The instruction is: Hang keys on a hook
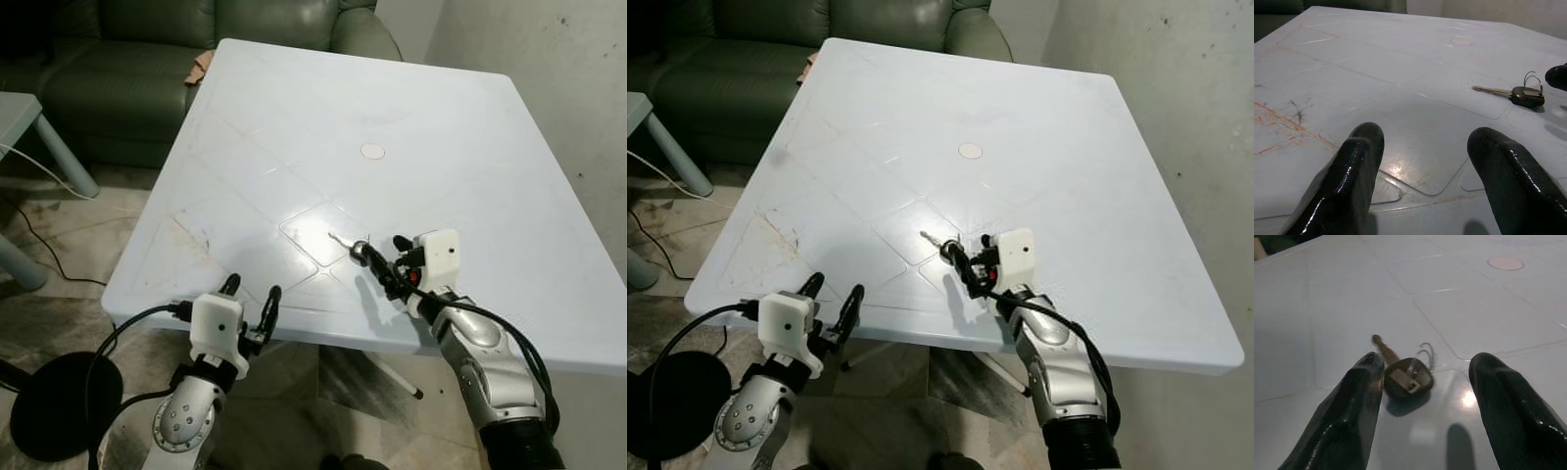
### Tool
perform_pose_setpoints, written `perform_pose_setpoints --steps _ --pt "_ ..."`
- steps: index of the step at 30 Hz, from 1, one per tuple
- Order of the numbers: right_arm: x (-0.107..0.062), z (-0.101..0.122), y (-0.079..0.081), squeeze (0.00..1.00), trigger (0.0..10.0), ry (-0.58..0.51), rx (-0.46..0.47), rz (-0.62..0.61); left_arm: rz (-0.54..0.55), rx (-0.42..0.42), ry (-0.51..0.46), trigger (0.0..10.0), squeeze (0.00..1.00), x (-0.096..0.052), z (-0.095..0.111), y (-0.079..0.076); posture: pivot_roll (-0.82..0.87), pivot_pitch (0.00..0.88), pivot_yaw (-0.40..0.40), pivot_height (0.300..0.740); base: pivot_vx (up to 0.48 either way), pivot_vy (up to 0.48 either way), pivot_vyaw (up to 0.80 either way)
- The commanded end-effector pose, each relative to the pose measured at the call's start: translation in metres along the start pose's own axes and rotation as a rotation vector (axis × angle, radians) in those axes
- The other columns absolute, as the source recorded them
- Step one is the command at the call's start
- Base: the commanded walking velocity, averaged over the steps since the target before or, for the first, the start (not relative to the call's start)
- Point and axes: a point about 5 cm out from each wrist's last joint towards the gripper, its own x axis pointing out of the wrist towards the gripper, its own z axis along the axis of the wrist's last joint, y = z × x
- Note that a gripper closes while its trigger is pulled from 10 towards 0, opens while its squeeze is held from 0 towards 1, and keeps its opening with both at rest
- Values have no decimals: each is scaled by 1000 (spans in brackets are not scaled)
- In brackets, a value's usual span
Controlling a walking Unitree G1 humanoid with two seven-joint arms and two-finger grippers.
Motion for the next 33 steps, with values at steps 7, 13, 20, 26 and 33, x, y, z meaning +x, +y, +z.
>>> perform_pose_setpoints --steps 7,13,20,26,33 --pt "2 -1 15 0 10000 21 27 -42 0 -15 18 10000 0 -2 -4 -1 -54 167 -68 740 0 0 0" --pt "6 -2 22 0 10000 37 51 -79 4 -19 17 10000 0 -1 -4 -1 -50 168 -70 740 0 0 0" --pt "9 -1 20 0 8431 35 37 -138 6 -21 18 10000 0 -2 -4 -1 -51 167 -69 740 0 0 0" --pt "12 0 18 0 5451 31 44 -167 4 -21 18 10000 0 -2 -4 -2 -50 167 -69 740 0 0 0" --pt "16 1 19 0 235 30 41 -208 2 -20 17 10000 0 -1 -4 -2 -49 165 -70 740 0 0 0"
